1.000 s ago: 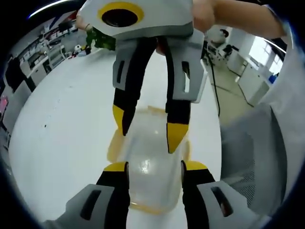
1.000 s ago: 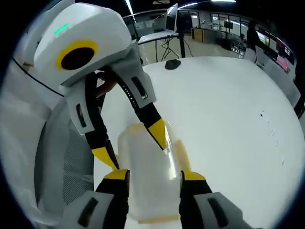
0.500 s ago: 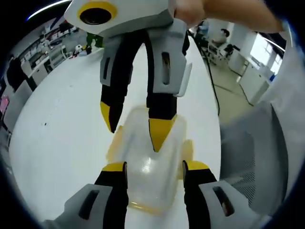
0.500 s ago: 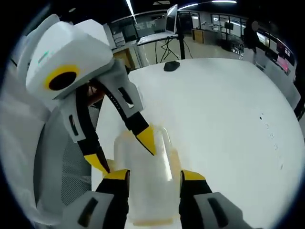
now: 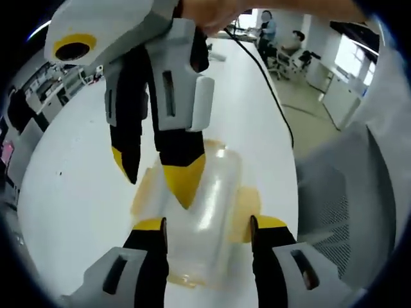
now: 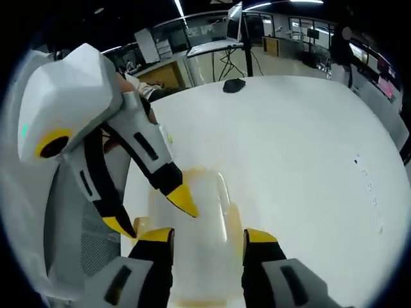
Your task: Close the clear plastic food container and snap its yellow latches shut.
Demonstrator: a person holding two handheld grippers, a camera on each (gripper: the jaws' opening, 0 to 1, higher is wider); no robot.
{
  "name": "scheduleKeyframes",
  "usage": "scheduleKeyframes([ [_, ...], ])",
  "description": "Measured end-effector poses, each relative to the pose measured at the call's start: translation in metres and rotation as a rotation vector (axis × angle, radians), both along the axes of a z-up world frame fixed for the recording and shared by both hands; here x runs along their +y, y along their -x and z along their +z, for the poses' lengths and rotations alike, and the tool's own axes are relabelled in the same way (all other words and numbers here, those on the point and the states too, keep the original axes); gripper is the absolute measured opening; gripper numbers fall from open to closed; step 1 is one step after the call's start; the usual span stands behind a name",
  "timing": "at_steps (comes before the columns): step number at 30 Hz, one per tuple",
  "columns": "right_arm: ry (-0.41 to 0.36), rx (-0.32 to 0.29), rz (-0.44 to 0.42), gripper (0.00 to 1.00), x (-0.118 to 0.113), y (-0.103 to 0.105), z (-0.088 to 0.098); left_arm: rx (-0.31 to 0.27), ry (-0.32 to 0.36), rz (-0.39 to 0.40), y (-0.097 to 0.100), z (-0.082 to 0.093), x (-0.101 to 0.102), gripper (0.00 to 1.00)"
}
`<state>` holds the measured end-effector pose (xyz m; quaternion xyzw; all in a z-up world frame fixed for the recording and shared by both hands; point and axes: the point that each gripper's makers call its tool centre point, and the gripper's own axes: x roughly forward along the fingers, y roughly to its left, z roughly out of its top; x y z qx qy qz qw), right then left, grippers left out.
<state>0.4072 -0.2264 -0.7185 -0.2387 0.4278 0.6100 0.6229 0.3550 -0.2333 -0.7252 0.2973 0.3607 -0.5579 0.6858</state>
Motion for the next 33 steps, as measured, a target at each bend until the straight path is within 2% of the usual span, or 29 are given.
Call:
scheduleKeyframes([
  [9, 0.04, 0.016, 0.023, 0.4, -0.001, -0.001, -0.012, -0.086, -0.039, -0.018, -0.001, -0.005, 0.0, 0.5],
  [11, 0.068, 0.026, 0.022, 0.39, -0.003, -0.001, -0.017, -0.121, -0.053, -0.026, -0.003, -0.006, 0.001, 0.49],
  [14, 0.081, 0.036, 0.021, 0.39, -0.003, -0.002, -0.019, -0.156, -0.041, -0.014, -0.005, -0.007, -0.001, 0.5],
  [23, 0.105, 0.041, 0.083, 0.38, -0.002, -0.001, -0.02, -0.188, -0.036, -0.008, -0.007, -0.009, -0.002, 0.52],
  [29, 0.129, 0.05, 0.122, 0.36, -0.001, -0.001, -0.021, -0.213, -0.007, -0.011, -0.008, -0.01, -0.002, 0.48],
  [31, 0.143, 0.049, 0.138, 0.35, -0.001, 0.0, -0.021, -0.205, 0.003, 0.009, -0.009, -0.01, -0.003, 0.47],
  [33, 0.158, 0.046, 0.154, 0.33, 0.001, 0.005, -0.022, -0.199, -0.018, 0.031, -0.007, -0.01, -0.003, 0.46],
])
